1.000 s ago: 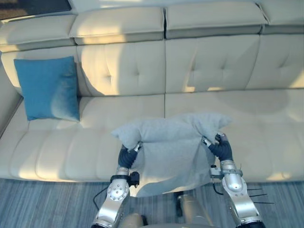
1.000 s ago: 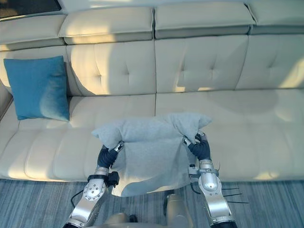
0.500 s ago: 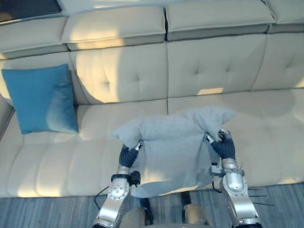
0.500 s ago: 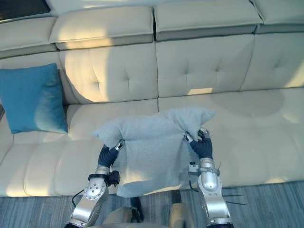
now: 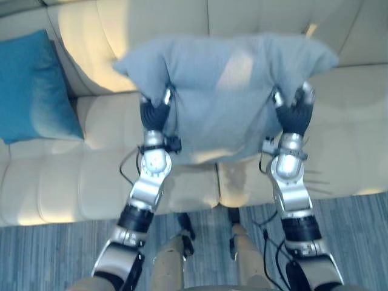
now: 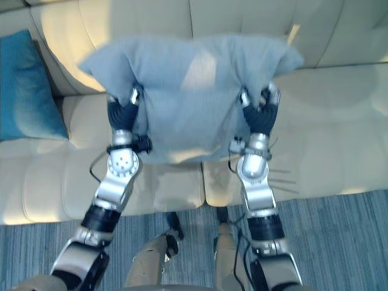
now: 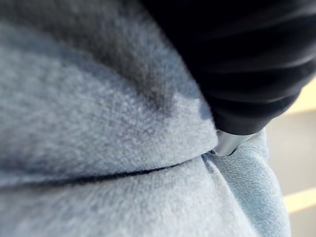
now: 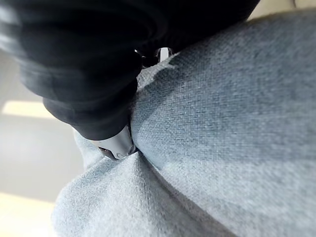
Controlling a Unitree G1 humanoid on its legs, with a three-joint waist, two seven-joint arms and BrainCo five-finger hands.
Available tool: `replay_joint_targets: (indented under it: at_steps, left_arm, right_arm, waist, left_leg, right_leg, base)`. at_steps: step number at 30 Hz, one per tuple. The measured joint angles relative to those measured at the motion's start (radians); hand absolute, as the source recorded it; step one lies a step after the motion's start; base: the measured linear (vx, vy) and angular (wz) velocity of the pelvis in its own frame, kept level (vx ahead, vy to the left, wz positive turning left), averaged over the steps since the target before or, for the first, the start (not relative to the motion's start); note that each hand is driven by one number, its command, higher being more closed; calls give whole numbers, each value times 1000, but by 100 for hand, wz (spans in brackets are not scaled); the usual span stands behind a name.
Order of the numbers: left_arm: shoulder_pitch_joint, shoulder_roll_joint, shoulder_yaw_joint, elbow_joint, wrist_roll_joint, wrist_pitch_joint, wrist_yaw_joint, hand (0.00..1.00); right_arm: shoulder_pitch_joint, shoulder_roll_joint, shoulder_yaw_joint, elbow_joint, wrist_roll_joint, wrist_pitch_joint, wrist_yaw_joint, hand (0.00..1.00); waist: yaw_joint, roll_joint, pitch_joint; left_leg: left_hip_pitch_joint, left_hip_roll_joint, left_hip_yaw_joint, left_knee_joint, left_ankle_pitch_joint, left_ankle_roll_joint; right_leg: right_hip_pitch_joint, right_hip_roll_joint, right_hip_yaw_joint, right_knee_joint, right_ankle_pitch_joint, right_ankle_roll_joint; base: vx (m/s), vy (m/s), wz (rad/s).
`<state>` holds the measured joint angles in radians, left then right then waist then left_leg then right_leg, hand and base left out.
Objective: Pick up cushions and gather them together orderly.
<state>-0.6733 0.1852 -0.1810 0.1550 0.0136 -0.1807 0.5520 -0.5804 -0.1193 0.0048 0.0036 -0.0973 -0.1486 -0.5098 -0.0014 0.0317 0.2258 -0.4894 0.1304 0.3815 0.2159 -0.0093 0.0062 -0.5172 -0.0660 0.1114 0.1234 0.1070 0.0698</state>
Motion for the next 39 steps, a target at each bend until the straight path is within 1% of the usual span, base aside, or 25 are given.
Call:
replay_joint_targets:
  at_steps: [2, 3, 4, 6, 8, 9, 13, 14, 15, 18, 20, 23, 26, 28, 29, 31, 32, 34, 35, 36, 37, 38, 39]
  left_arm:
    - [-159, 19, 2, 96, 0, 4, 47, 100]
    - [-232, 29, 3, 130, 1, 7, 67, 100]
    - [-314, 41, 12, 163, 5, 11, 90, 100]
    - [-371, 50, 30, 185, 8, 12, 108, 100]
    - [-438, 50, 39, 239, 9, 17, 115, 100]
    - [-452, 49, 39, 257, 9, 18, 115, 100]
    - [-506, 30, 45, 359, 7, 20, 103, 100]
    - [-517, 21, 46, 384, 5, 22, 103, 0]
    - [-525, 18, 48, 396, 4, 25, 103, 0]
    - [-531, 18, 75, 398, 4, 30, 102, 0]
    - [-548, 18, 85, 427, 4, 31, 101, 0]
    - [-562, 23, 111, 430, -1, 31, 92, 0]
    - [-563, 42, 117, 430, -2, 30, 70, 0]
    - [-563, 64, 131, 432, -3, 31, 52, 0]
    - [-562, 79, 153, 435, -7, 30, 33, 0]
    - [-562, 120, 158, 435, -22, 29, 11, 0]
    - [-558, 161, 178, 435, -47, 28, -34, 0]
    - [-551, 193, 208, 437, -70, 27, -65, 0]
    - [-524, 233, 245, 440, -93, 23, -97, 0]
    - [-507, 245, 262, 440, -102, 21, -107, 0]
    - [-461, 265, 291, 439, -128, 19, -123, 0]
    - [-432, 267, 310, 435, -142, 18, -133, 0]
    - [-362, 265, 339, 422, -161, 18, -141, 0]
  right_arm:
    - [-143, -15, -24, 68, -31, 3, -51, 100]
    - [-210, -17, -38, 91, -37, 4, -68, 100]
    - [-295, -22, -48, 120, -62, 7, -104, 100]
    - [-363, -33, -48, 144, -74, 8, -129, 100]
    - [-435, -48, -55, 181, -76, 24, -150, 100]
    - [-446, -48, -67, 186, -77, 31, -151, 100]
    - [-502, -67, -91, 259, -96, 56, -169, 100]
    - [-510, -66, -103, 264, -98, 67, -168, 0]
    - [-523, -66, -116, 268, -98, 74, -174, 0]
    - [-556, -69, -134, 268, -98, 81, -189, 0]
    - [-568, -76, -154, 268, -98, 82, -191, 0]
    - [-569, -86, -174, 267, -97, 82, -194, 0]
    - [-570, -98, -206, 264, -85, 76, -209, 0]
    - [-568, -108, -223, 260, -57, 74, -204, 0]
    - [-555, -118, -248, 247, -30, 63, -198, 0]
    - [-530, -150, -280, 245, 14, 44, -167, 0]
    - [-495, -186, -310, 245, 82, 36, -120, 0]
    - [-466, -211, -330, 246, 134, 36, -85, 0]
    - [-428, -235, -349, 247, 184, 33, -47, 0]
    - [-409, -248, -350, 247, 204, 30, -33, 0]
    - [-367, -271, -350, 247, 246, 18, -3, 0]
    - [-340, -281, -349, 247, 263, 11, 16, 0]
    - [-276, -293, -347, 242, 289, 2, 51, 0]
  waist:
    - [13, 0, 29]
    - [13, -1, 54]
    - [13, 0, 82]
    - [13, 0, 92]
    - [13, 1, 128]
    - [13, 1, 128]
    - [11, 3, 139]
    - [10, 4, 143]
    - [11, 3, 153]
    - [9, 3, 177]
    - [10, 3, 186]
    - [3, 1, 193]
    - [-7, 1, 193]
    - [-9, 1, 193]
    - [-10, 1, 193]
    - [-10, 1, 193]
    - [-9, 1, 193]
    - [-9, 1, 193]
    - [-11, 1, 193]
    - [-10, 1, 193]
    - [-10, 1, 193]
    - [-11, 1, 193]
    - [-12, 1, 193]
  left_leg:
    - [-23, -11, 1, -28, 38, 7]
    - [-30, -17, 0, -46, 55, 7]
    - [-44, -25, -4, -79, 82, 7]
    - [-70, -31, -5, -113, 110, 5]
    - [-80, -33, -16, -148, 141, -7]
    - [-93, -36, -22, -152, 149, -18]
    - [-128, -40, -39, -181, 179, -34]
    - [-140, -40, -46, -181, 180, -35]
    - [-151, -40, -48, -182, 186, -44]
    - [-172, -40, -51, -183, 192, -53]
    - [-189, -36, -51, -198, 202, -66]
    - [-195, -27, -53, -217, 212, -72]
    - [-196, -25, -55, -218, 208, -77]
    - [-197, -24, -54, -220, 208, -77]
    - [-196, -23, -52, -220, 208, -76]
    - [-196, -23, -51, -219, 211, -72]
    - [-195, -22, -51, -216, 212, -71]
    - [-192, -22, -50, -215, 212, -71]
    - [-184, -22, -49, -215, 212, -71]
    - [-179, -22, -47, -215, 212, -71]
    - [-168, -21, -46, -215, 212, -71]
    - [-161, -21, -45, -215, 211, -71]
    - [-144, -18, -45, -212, 210, -70]
  right_leg:
    - [-34, -5, 3, -4, 16, 2]
    - [-47, -6, 3, -6, 24, 1]
    - [-73, -7, 2, -7, 33, 0]
    - [-112, -8, 0, -7, 40, -1]
    - [-134, -4, -10, -2, 43, -3]
    - [-145, -4, -13, -1, 42, -3]
    - [-209, 1, -25, 50, 23, -14]
    - [-231, 1, -29, 74, 12, -18]
    - [-251, 2, -30, 99, 1, -20]
    - [-296, 3, -30, 150, -22, -25]
    - [-323, 6, -32, 162, -25, -25]
    - [-330, 10, -42, 163, -26, -26]
    - [-330, 10, -50, 168, -32, -33]
    - [-331, 11, -52, 167, -32, -33]
    - [-331, 11, -51, 168, -32, -33]
    - [-331, 12, -51, 169, -33, -34]
    - [-331, 12, -52, 175, -34, -35]
    - [-331, 12, -51, 181, -39, -35]
    - [-330, 11, -50, 192, -44, -35]
    - [-327, 12, -50, 194, -45, -36]
    - [-317, 12, -50, 197, -51, -38]
    - [-310, 12, -50, 197, -53, -38]
    - [-290, 14, -53, 197, -58, -39]
  base:
    - [-64, 0, 5]
    - [-84, 6, 9]
    - [-67, -2, 11]
    - [-44, -19, 10]
    - [-24, -35, 14]
    - [-5, -36, 15]
    - [0, -32, 13]
    - [-7, -38, 13]
    - [-8, -37, 15]
    - [-12, -33, 8]
    - [-12, -33, 6]
    - [-5, -26, 10]
    - [-2, -6, 5]
    - [0, 0, 0]
    - [0, 0, 0]
    - [0, 0, 0]
    - [0, 0, 0]
    - [0, 0, 0]
    - [0, 0, 0]
    - [18, -20, -3]
    - [0, 0, 0]
    - [0, 0, 0]
    - [0, 0, 0]
